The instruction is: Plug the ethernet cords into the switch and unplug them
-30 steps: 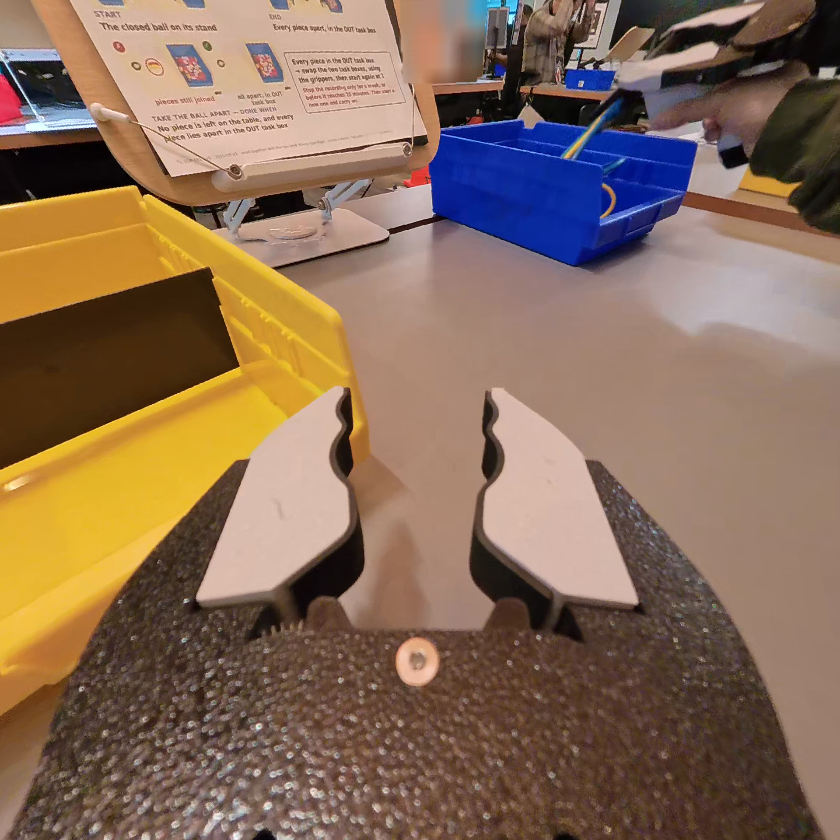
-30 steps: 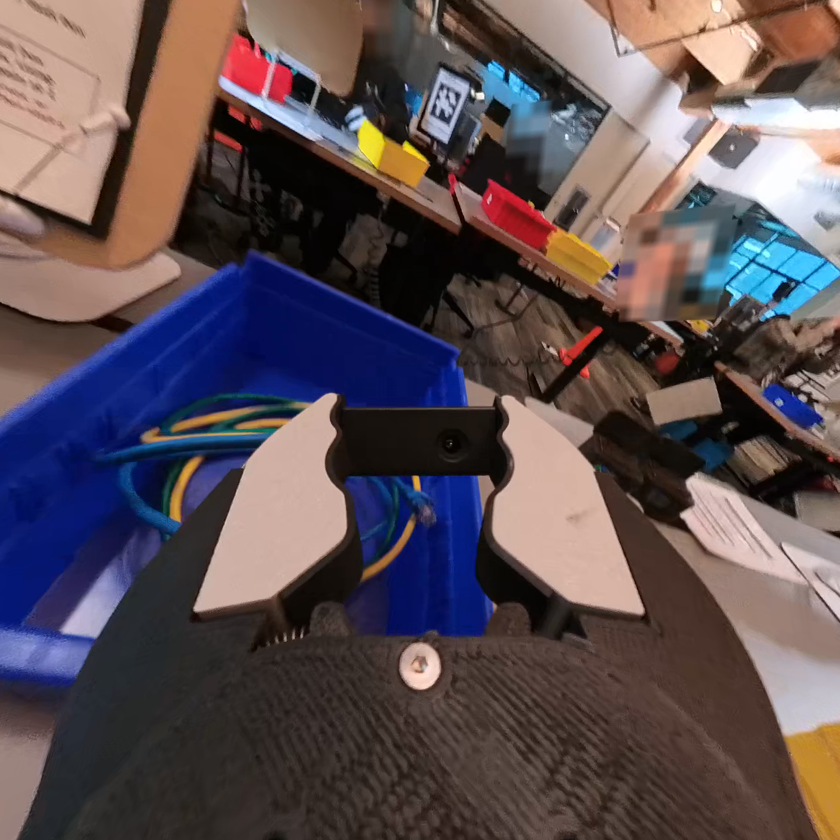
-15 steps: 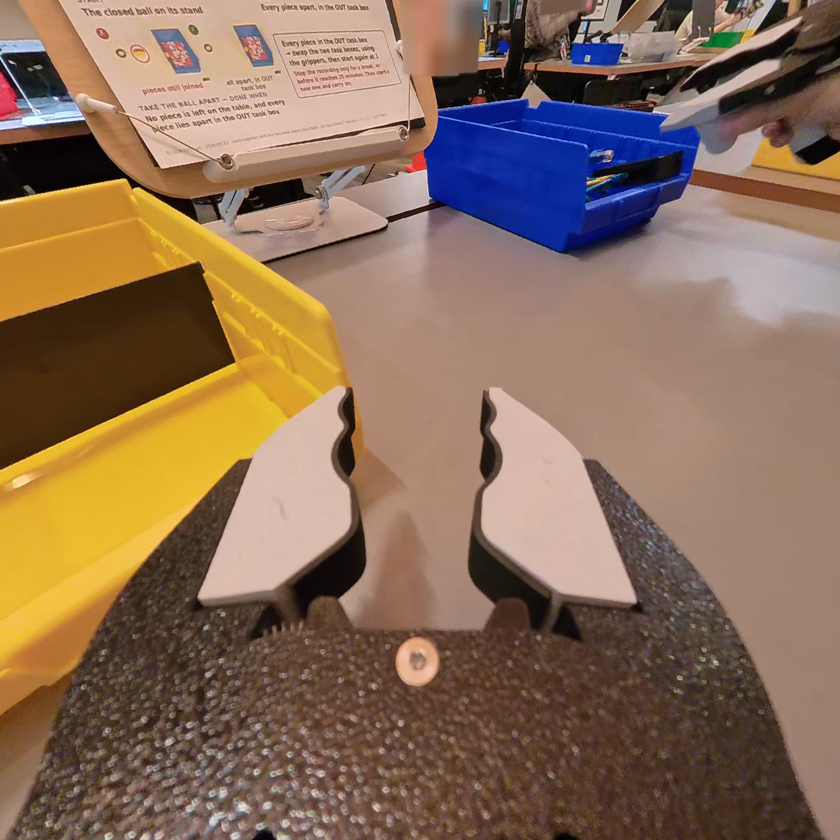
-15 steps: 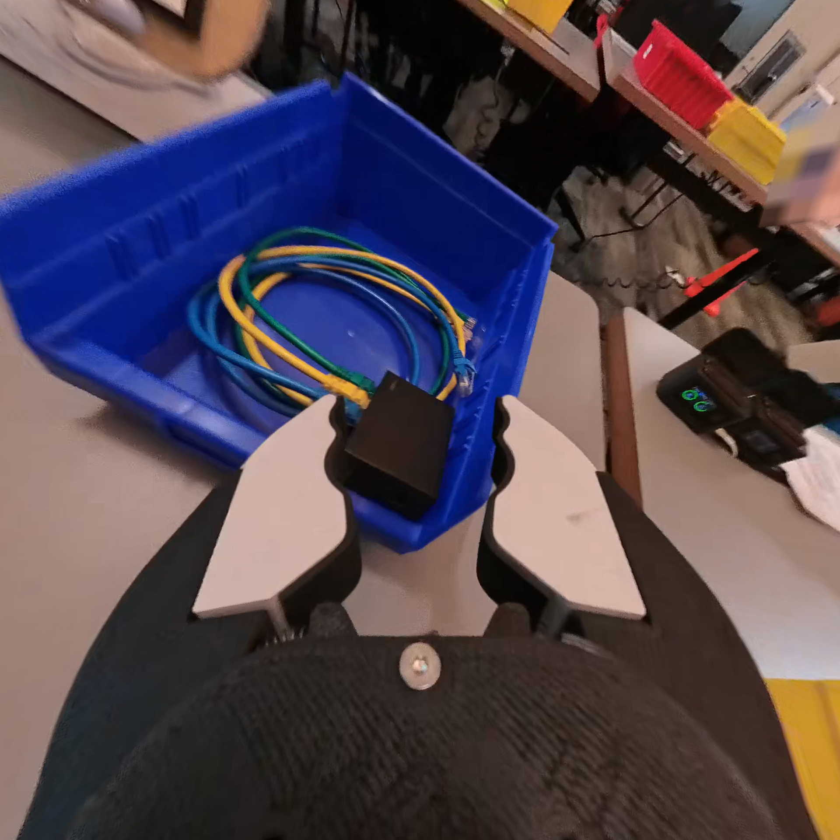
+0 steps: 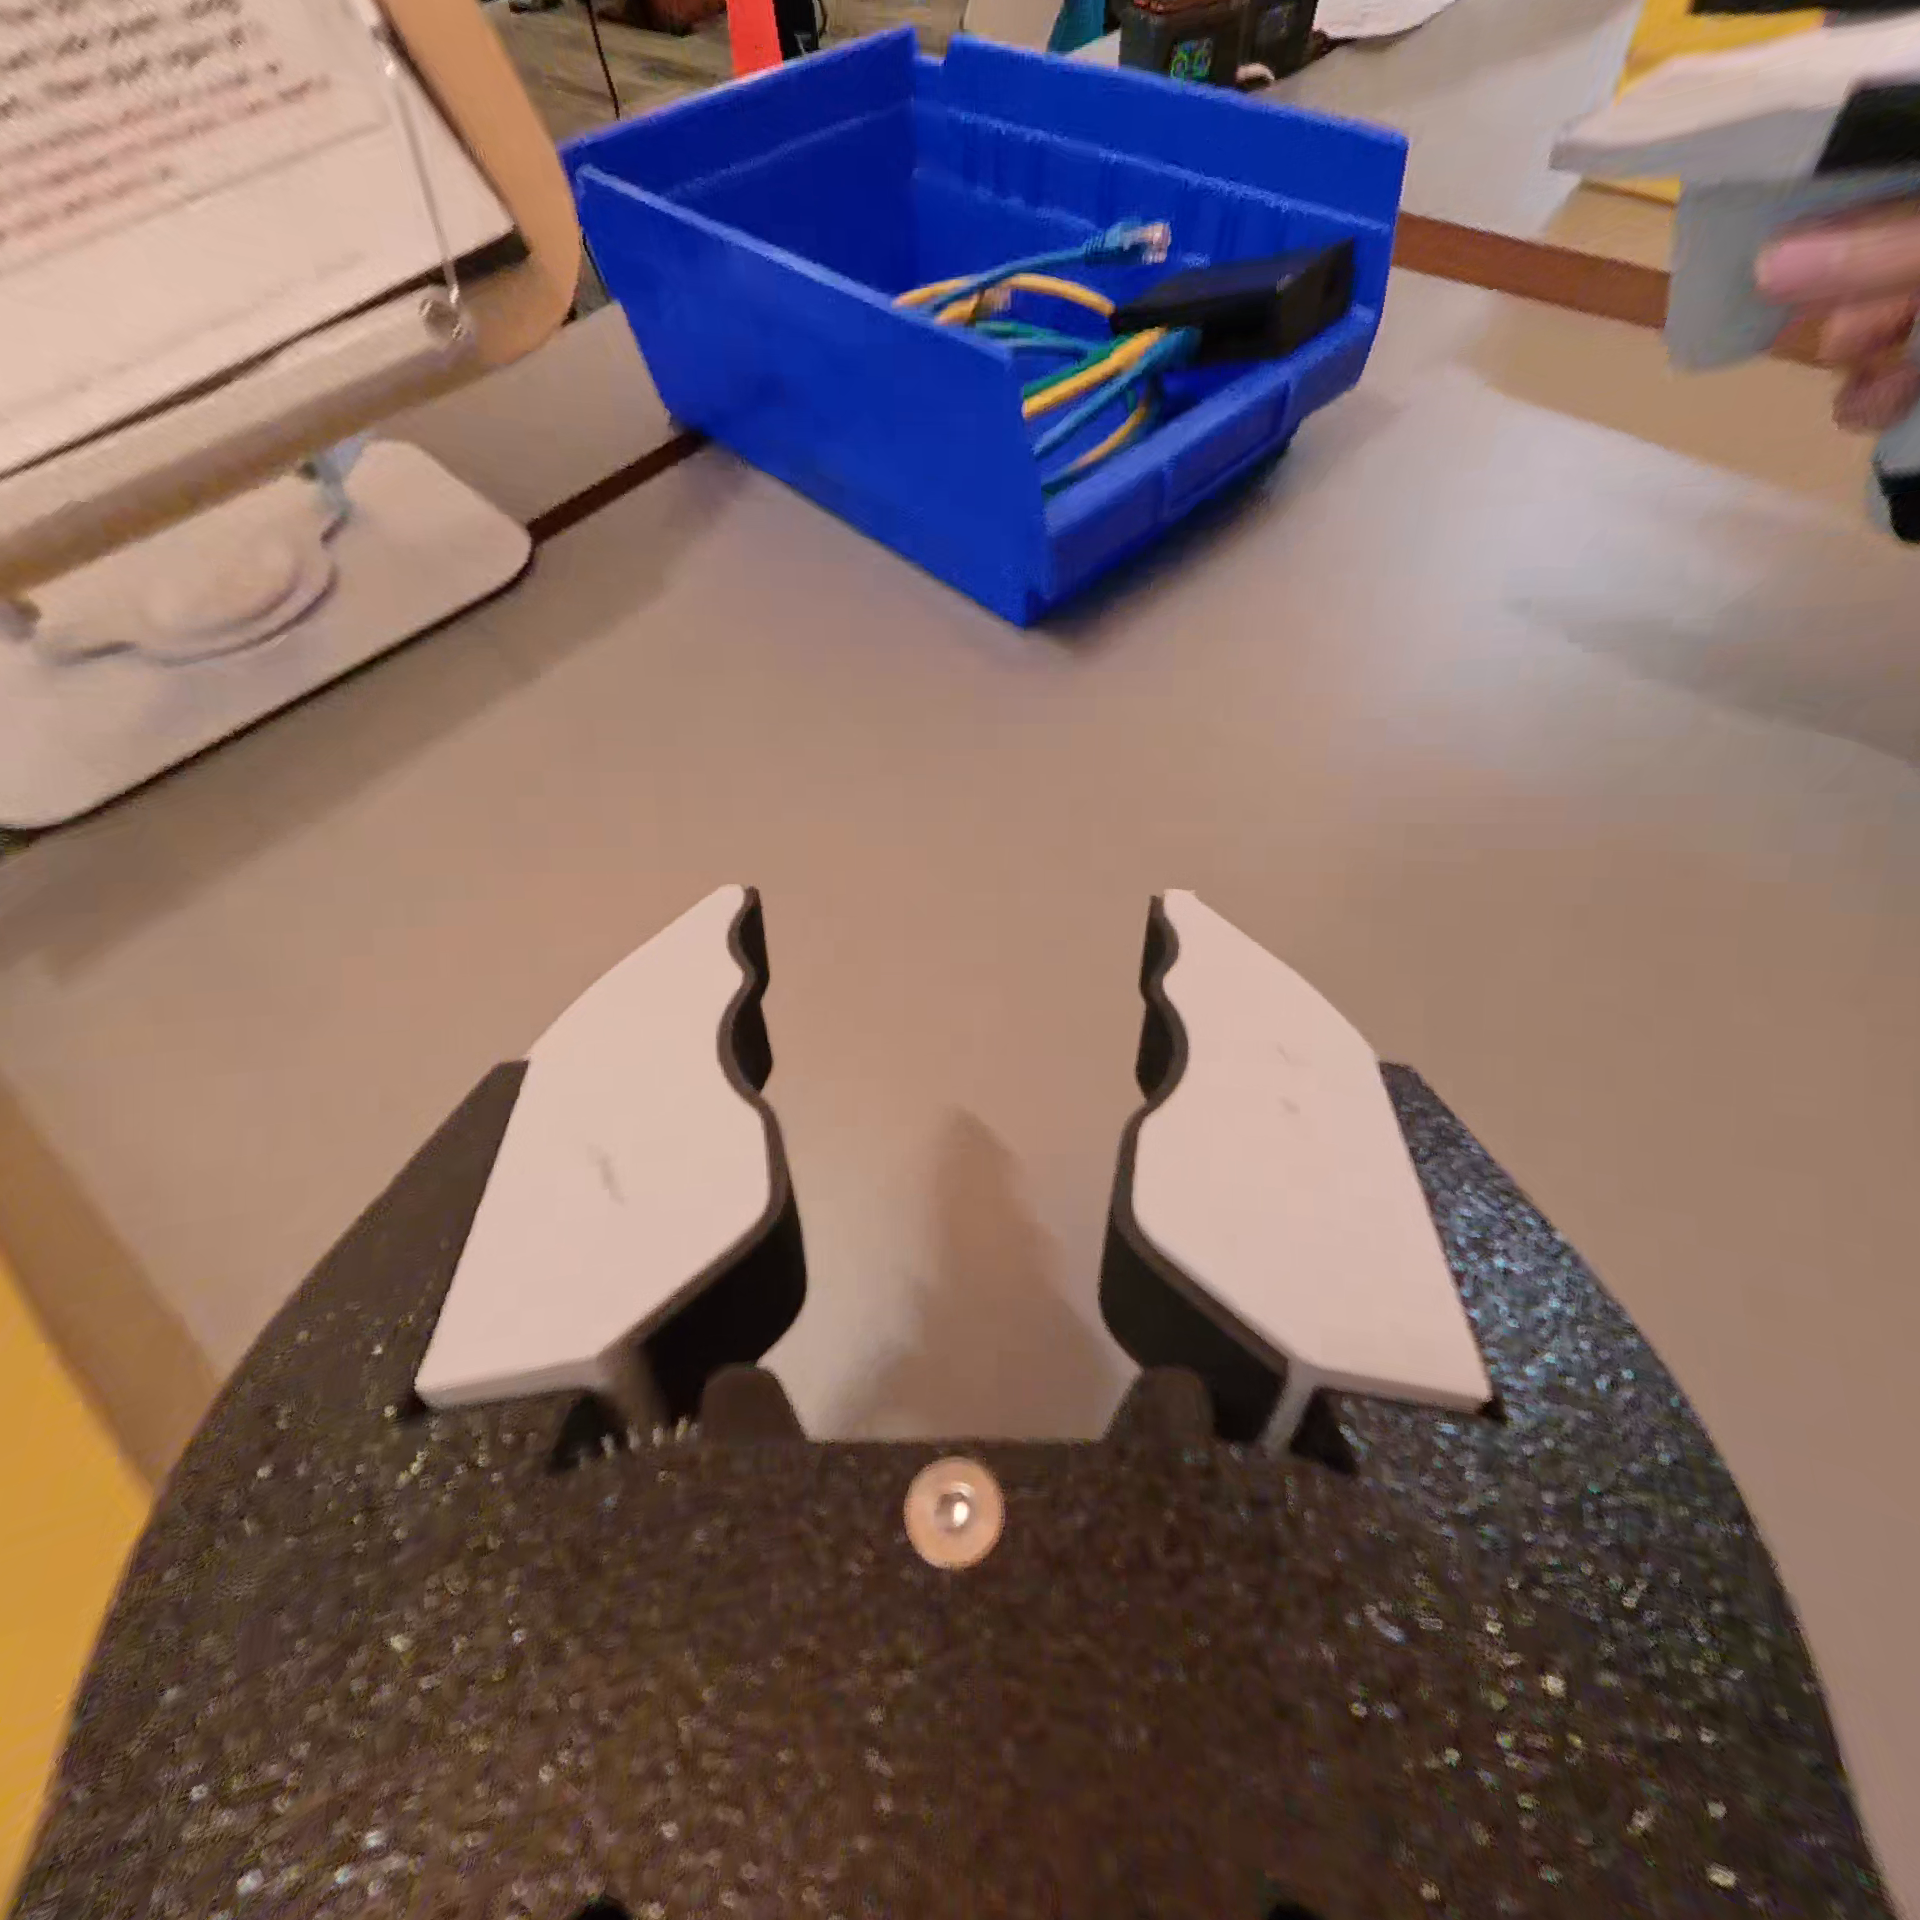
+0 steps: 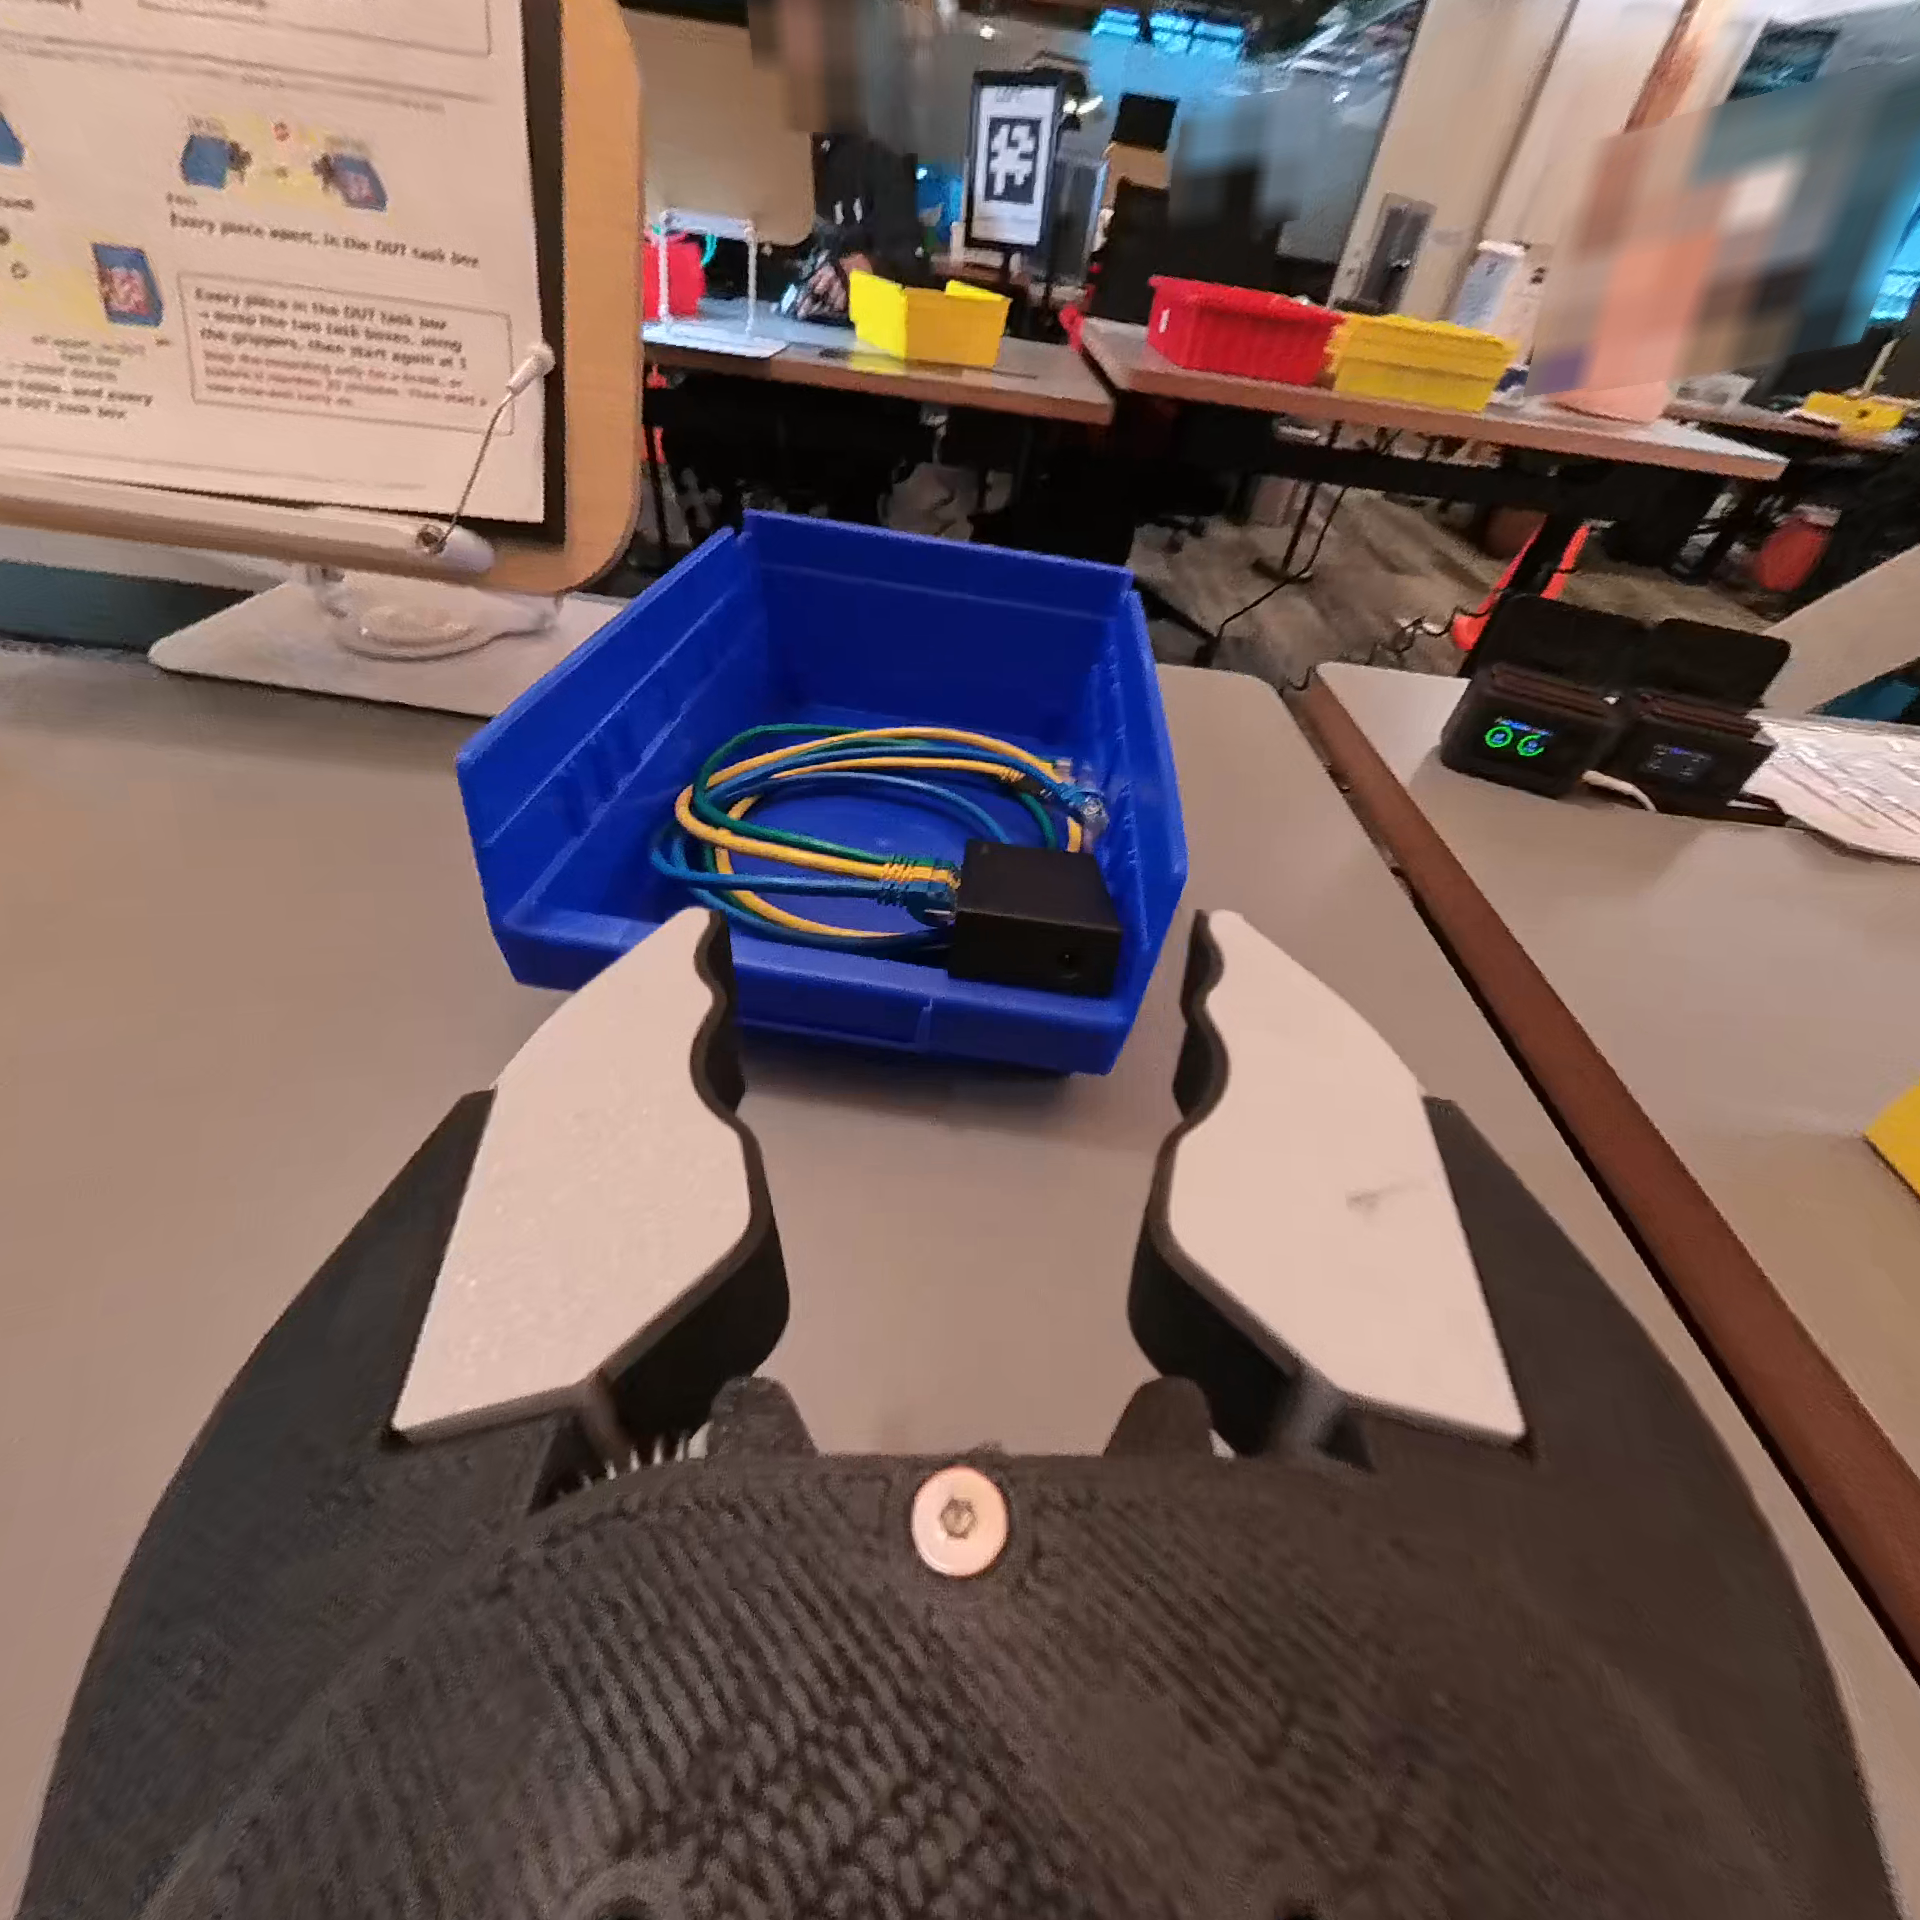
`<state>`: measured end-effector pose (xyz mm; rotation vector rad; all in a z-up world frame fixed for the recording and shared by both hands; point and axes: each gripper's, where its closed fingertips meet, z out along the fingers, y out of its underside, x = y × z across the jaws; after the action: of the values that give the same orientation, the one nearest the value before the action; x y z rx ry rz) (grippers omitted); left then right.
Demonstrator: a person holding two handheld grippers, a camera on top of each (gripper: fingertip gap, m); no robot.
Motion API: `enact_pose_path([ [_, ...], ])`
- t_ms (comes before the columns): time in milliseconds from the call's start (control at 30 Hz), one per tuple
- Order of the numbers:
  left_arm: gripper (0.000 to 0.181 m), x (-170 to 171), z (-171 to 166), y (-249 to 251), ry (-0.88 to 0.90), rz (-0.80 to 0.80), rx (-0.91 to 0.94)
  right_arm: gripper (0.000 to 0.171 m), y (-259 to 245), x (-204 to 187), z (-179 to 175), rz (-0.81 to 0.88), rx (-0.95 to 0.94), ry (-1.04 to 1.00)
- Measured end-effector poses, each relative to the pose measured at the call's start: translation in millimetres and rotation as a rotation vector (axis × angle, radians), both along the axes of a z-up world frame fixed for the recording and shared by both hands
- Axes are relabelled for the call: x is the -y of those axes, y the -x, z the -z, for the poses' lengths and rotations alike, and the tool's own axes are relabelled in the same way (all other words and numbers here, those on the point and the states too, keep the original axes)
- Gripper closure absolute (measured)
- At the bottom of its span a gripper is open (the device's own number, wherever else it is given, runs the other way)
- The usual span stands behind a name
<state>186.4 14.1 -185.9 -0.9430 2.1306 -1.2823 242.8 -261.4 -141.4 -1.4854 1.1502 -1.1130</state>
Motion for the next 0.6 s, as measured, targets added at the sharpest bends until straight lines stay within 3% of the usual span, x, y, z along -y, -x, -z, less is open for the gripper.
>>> enact_pose_path([
  [100,0.109,43.4,-8.1,-37.7,0.019,-0.043,-0.015,0.075,-0.1,2.7,2.3,0.019,-0.05,-0.025],
  [233,0.101,101.3,-2.5,-86.6,0.062,-0.081,-0.124,0.076,0.5,10.0,-0.9,0.049,-0.015,-0.019],
  [467,0.105,136.9,22.5,-163.4,0.034,-0.305,-0.178,0.087,2.6,17.3,-5.9,0.024,0.009,-0.095],
  [533,0.114,135.1,28.3,-178.3,-0.014,-0.34,-0.155,0.09,1.6,18.3,-4.4,0.02,0.008,-0.109],
  [600,0.146,134.5,30.6,-187.1,-0.071,-0.297,-0.102,0.09,0.1,16.4,2.3,0.009,-0.024,-0.115],
])
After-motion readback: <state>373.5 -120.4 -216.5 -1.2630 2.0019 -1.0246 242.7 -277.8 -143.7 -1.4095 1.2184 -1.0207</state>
